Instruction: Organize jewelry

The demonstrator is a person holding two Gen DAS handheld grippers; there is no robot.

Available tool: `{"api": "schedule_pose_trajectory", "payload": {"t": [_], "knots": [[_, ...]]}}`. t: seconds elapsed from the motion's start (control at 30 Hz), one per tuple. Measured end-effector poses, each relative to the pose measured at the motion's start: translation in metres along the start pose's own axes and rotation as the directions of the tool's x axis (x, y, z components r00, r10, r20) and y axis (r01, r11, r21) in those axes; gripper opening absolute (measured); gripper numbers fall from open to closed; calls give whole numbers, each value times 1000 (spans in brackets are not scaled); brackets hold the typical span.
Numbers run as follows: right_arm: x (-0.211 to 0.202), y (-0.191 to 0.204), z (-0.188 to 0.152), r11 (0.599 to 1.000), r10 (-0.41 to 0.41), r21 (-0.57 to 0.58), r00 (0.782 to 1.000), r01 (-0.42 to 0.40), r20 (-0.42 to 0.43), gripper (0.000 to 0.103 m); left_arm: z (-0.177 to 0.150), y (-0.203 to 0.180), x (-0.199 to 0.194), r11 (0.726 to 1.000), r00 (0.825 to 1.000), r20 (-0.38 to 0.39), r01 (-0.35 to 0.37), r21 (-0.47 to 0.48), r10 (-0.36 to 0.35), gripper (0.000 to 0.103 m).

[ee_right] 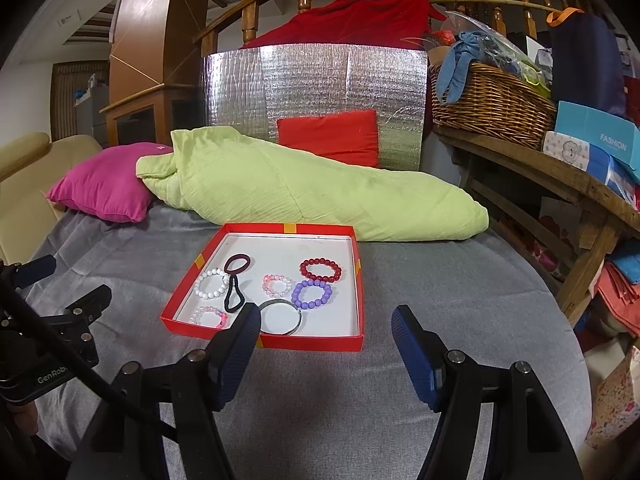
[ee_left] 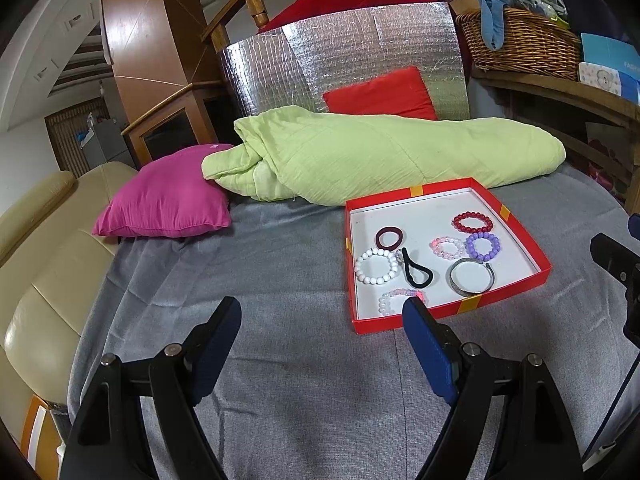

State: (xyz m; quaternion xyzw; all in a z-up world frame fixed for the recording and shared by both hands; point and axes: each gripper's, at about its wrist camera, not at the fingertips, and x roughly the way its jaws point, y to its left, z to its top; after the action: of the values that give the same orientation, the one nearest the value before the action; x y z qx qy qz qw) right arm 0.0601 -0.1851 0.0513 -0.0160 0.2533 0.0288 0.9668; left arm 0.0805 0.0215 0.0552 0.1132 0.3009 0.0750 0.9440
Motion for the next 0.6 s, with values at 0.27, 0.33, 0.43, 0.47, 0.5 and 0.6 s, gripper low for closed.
{"api": "schedule_pose_trajectory", "payload": {"t": [0.27,0.33,0.43,0.47,0.5,0.6], "knots": [[1,-1,0,1000,2,6,1000,-2,-3,72,0,-1,0,1000,1000,-3,-3,-1,3,83],[1,-1,0,1000,1,6,1000,-1,-2,72,0,-1,0,1000,1000,-3,-4,0,4,83],[1,-1,0,1000,1,7,1000,-1,-1,72,0,-1,-1,1000,1000,-3,-4,-1,4,83],[0,-1,0,1000,1,7,1000,-1,-2,72,0,-1,0,1000,1000,-3,-4,-1,4,83],[1,-1,0,1000,1,7,1000,-1,-3,72,0,-1,0,1000,1000,-4,-3,0,3,83],[0,-2,0,1000,-1,8,1000,1,-1,72,0,-1,0,1000,1000,-5,-5,-1,5,83]]}}
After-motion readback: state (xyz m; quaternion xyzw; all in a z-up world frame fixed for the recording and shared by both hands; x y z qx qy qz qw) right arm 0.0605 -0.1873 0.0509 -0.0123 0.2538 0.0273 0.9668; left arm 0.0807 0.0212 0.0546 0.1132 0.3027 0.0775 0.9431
